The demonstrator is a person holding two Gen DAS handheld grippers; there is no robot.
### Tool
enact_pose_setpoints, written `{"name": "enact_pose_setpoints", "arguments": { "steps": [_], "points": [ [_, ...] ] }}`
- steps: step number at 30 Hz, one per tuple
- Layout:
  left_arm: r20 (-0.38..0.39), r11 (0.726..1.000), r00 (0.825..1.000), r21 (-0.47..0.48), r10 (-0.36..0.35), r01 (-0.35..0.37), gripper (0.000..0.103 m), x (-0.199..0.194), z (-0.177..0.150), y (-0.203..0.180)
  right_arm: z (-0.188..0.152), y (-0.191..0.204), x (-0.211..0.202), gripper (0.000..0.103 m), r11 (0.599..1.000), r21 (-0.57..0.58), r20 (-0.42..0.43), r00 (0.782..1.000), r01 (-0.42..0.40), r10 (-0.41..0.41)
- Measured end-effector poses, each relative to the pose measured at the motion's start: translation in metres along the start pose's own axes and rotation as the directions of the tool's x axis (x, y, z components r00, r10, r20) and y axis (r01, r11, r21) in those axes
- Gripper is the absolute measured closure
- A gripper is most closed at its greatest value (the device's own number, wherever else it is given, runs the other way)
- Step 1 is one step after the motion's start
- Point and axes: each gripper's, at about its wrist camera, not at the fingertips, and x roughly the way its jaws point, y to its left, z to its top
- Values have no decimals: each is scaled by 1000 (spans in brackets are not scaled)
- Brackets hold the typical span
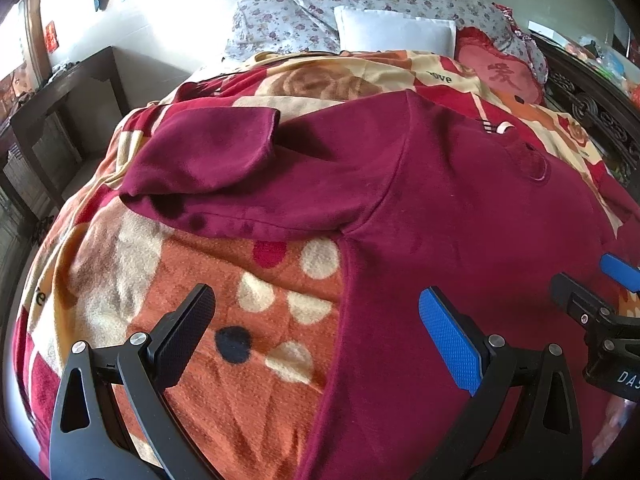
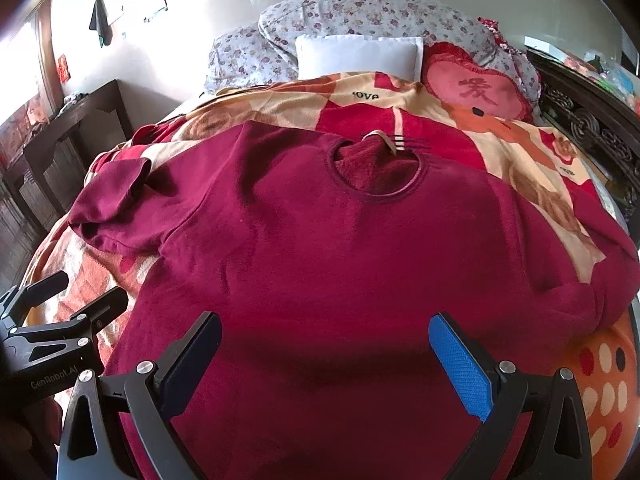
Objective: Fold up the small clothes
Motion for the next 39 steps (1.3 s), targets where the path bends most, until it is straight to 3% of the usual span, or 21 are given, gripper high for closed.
{"name": "enact_pose_setpoints", "arguments": {
  "steps": [8,18,22,24,27,32,33,36,38,39],
  "points": [
    [-6,997,999,-56,43,-44,1,11,7,32,19,24,16,0,996,-13,-6,996,-87,87],
    [-24,980,991,-147,130,-132,1,33,21,89,67,89,58,4,975,-81,-26,979,-204,203],
    [-35,968,987,-192,155,-159,1,40,23,112,88,110,74,12,953,-64,-42,955,-296,294],
    [-45,961,986,-221,163,-169,1,43,23,123,99,122,83,18,932,-44,-50,933,-359,357],
    [-62,954,985,-246,159,-169,1,47,20,134,113,141,99,20,911,-21,-77,909,-412,409],
    [-78,955,982,-234,171,-184,1,52,13,138,122,170,125,44,884,-6,-127,877,-468,464],
    [-82,954,982,-236,169,-184,1,53,13,139,122,175,131,44,880,2,-143,870,-476,471],
    [-90,954,982,-240,164,-182,1,56,12,140,122,186,146,54,878,6,-164,866,-478,472],
    [-88,954,982,-236,167,-183,1,55,12,139,122,191,148,82,874,-10,-152,865,-486,479],
    [-86,955,982,-233,168,-184,1,54,12,138,122,192,148,88,877,-18,-146,868,-481,474]
  ]
}}
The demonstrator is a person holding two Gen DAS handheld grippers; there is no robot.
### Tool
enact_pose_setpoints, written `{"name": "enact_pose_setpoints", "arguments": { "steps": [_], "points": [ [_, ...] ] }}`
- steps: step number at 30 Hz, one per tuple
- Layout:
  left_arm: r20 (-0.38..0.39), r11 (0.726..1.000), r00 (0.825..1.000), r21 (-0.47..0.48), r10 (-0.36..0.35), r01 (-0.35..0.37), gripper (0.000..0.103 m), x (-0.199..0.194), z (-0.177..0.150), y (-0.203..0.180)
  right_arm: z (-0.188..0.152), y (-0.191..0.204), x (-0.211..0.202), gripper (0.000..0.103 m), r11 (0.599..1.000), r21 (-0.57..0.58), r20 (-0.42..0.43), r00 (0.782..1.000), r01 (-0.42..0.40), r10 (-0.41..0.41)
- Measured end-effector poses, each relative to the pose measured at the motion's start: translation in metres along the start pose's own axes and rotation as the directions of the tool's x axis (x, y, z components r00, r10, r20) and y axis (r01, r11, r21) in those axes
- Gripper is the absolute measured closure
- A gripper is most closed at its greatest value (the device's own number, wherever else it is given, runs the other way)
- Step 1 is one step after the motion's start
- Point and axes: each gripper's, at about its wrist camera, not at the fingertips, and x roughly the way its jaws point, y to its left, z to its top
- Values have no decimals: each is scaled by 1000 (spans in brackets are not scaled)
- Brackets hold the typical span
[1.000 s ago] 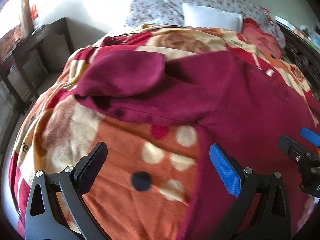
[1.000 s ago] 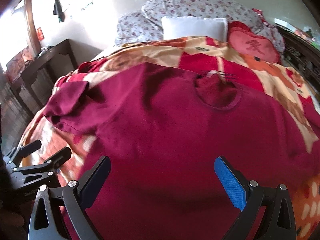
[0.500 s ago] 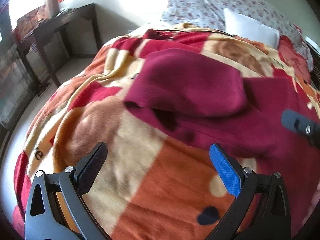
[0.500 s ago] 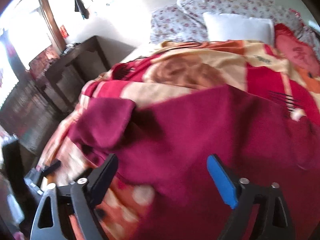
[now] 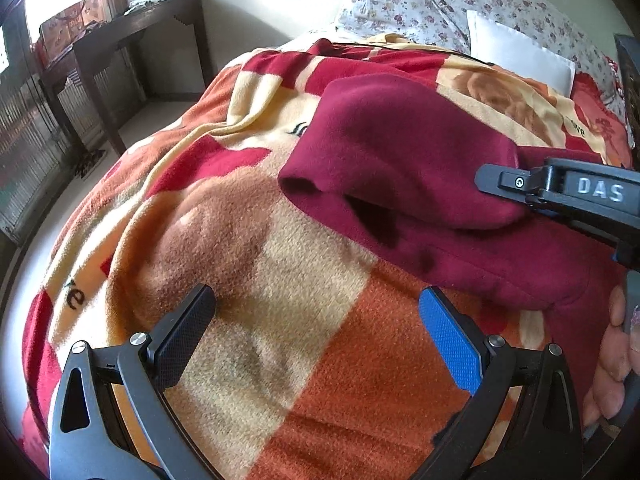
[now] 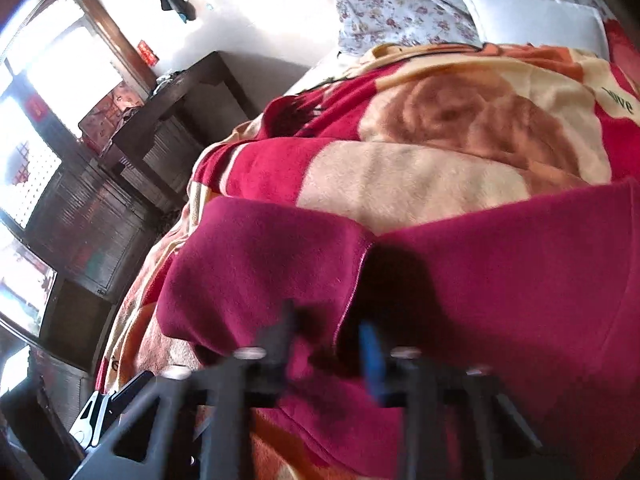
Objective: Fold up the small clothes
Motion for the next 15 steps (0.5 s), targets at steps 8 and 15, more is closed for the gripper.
{"name": "enact_pose_setpoints", "arguments": {
  "steps": [8,15],
  "points": [
    [26,1000,1000,-14,-13,13,1,-18,-3,6,4,-3,-104,96,999,-49,224,975,2,9],
    [77,998,996,41,-49,46,1,-47,-12,-10,-21,-69,-253,97,984,32,411,894,178,-175]
  ]
}}
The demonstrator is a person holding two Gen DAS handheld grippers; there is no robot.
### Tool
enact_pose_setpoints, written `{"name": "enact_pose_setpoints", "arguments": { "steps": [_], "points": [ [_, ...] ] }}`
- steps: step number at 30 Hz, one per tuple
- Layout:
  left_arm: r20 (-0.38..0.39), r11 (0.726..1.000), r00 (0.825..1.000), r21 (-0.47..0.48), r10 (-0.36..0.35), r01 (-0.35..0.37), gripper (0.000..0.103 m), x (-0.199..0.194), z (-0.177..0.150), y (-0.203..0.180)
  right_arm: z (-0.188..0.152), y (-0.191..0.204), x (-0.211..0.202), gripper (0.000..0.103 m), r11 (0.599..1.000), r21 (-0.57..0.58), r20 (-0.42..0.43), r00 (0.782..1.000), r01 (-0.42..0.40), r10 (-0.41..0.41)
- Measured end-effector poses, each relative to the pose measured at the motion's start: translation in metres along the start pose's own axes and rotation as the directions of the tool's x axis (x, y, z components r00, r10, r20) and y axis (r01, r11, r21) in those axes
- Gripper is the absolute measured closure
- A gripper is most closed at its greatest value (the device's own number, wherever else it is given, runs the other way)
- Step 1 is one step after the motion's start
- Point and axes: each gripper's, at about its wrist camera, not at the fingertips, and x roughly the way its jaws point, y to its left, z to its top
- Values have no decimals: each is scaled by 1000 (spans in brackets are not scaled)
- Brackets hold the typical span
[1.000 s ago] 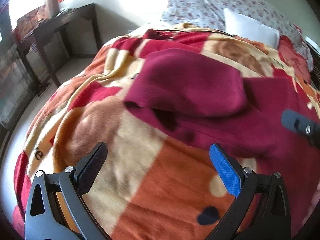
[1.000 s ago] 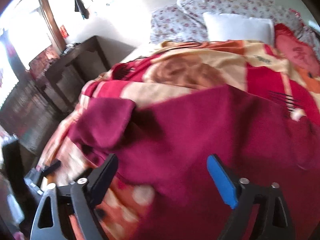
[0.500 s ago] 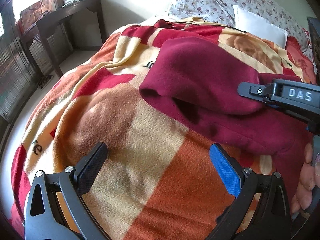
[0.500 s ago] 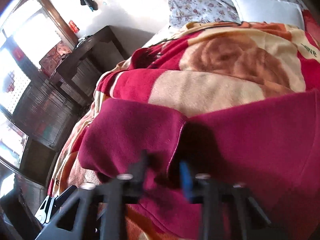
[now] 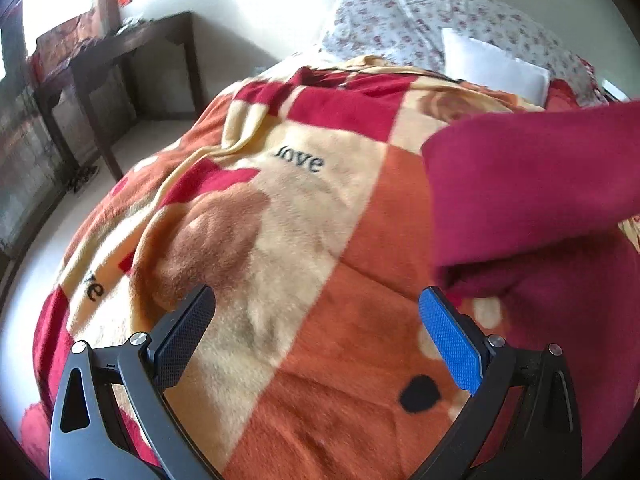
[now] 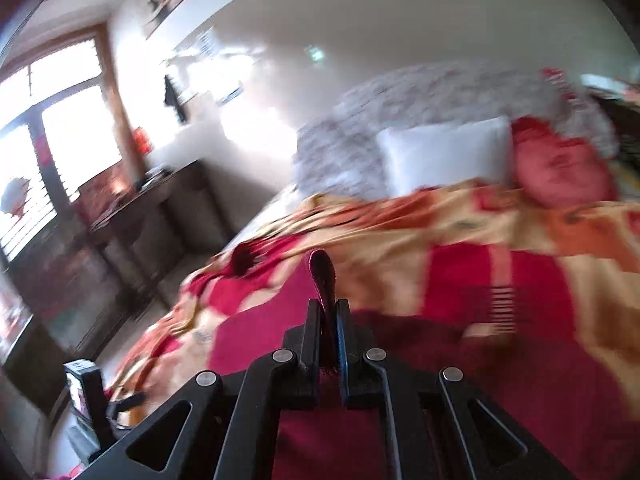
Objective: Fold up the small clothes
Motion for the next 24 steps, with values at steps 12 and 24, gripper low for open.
{"name": "enact_pose_setpoints", "arguments": {
  "steps": [12,24],
  "points": [
    [26,990,999,132,-46,42,1,-15,6,-74,-72,-158,-44,99,913,186,-146,929,363,-340],
    [21,978,998,200,-60,55,1,-9,6,-115,-86,-168,-22,48,935,181,-183,945,304,-272]
  ]
}}
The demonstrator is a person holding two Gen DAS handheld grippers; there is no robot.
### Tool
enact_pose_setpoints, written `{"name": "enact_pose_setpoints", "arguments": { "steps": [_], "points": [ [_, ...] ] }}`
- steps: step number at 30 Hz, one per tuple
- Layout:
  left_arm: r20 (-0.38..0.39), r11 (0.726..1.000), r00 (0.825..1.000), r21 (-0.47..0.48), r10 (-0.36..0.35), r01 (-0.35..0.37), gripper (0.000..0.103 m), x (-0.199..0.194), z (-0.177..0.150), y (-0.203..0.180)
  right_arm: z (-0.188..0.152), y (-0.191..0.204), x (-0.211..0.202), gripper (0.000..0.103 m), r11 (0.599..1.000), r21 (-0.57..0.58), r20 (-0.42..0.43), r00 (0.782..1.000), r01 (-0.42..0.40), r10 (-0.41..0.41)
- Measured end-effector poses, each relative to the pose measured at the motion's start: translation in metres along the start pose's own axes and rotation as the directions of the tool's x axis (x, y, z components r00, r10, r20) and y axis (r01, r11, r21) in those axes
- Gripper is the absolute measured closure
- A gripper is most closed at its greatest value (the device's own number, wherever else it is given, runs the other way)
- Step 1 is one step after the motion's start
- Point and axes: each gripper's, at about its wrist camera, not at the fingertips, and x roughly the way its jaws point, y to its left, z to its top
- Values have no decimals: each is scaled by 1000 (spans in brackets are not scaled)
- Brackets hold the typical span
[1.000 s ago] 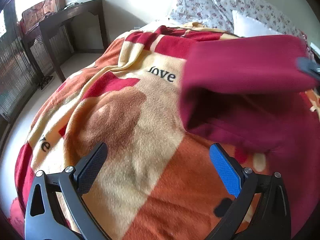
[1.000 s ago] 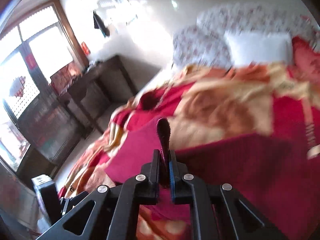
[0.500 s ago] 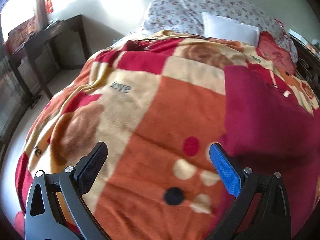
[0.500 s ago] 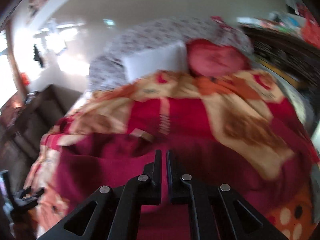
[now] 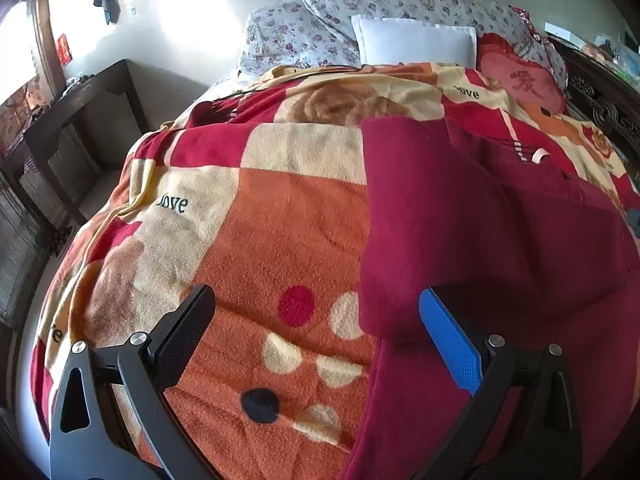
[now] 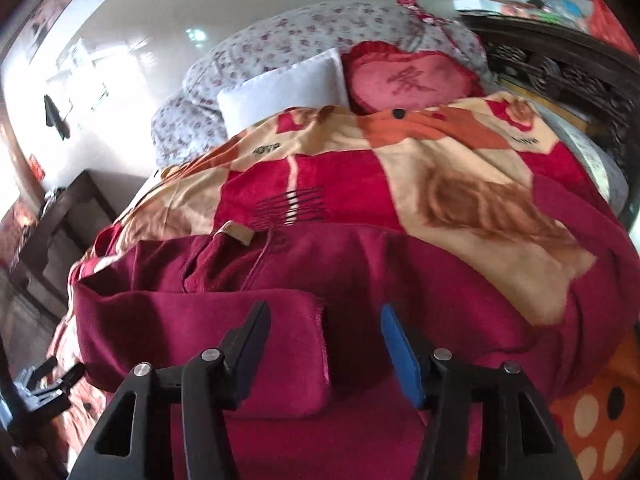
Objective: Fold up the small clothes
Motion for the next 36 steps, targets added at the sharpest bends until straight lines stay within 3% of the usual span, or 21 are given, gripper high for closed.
{"name": "enact_pose_setpoints", "arguments": {
  "steps": [3,4,5,7,10,12,14,16,21,26,30,33,36],
  "points": [
    [-4,1000,1000,-7,9,-9,1,1,0,2,-2,11,21,48,999,-47,-37,999,-18,16],
    [-6,1000,1000,-9,11,-11,1,2,0,3,-2,13,28,60,998,-55,-51,998,-26,23],
    [-6,1000,1000,-10,14,-14,1,2,0,3,-2,15,35,84,998,-62,-68,997,-24,20],
    [-1,1000,1000,-10,22,-22,1,1,1,5,-1,16,32,98,997,-73,-49,999,-12,9],
    [18,999,999,-17,32,-31,1,0,3,8,4,7,6,99,999,-44,35,999,-33,34],
    [17,999,999,-23,32,-32,1,2,4,9,7,-6,-4,98,998,-23,65,996,57,-56],
    [0,999,1000,-35,26,-26,1,8,6,6,7,-22,-1,98,997,34,46,996,71,-72],
    [-7,999,1000,-44,6,-7,1,10,8,1,6,-32,7,98,995,96,4,1000,13,-13],
    [37,1000,999,-17,-3,4,1,10,22,-21,7,-32,7,98,996,80,-8,999,48,-48],
    [50,999,999,-42,-2,4,1,27,49,-32,5,-36,-1,98,994,108,3,999,32,-33],
    [19,998,998,-19,56,-56,1,55,66,-42,3,-28,-5,97,992,70,24,994,107,-109],
    [-45,996,995,21,90,-89,1,81,68,-49,4,-28,17,94,974,21,-41,974,224,-223],
    [-63,997,995,16,77,-76,1,89,67,-47,3,-44,33,94,977,74,-112,976,198,-189]
  ]
}}
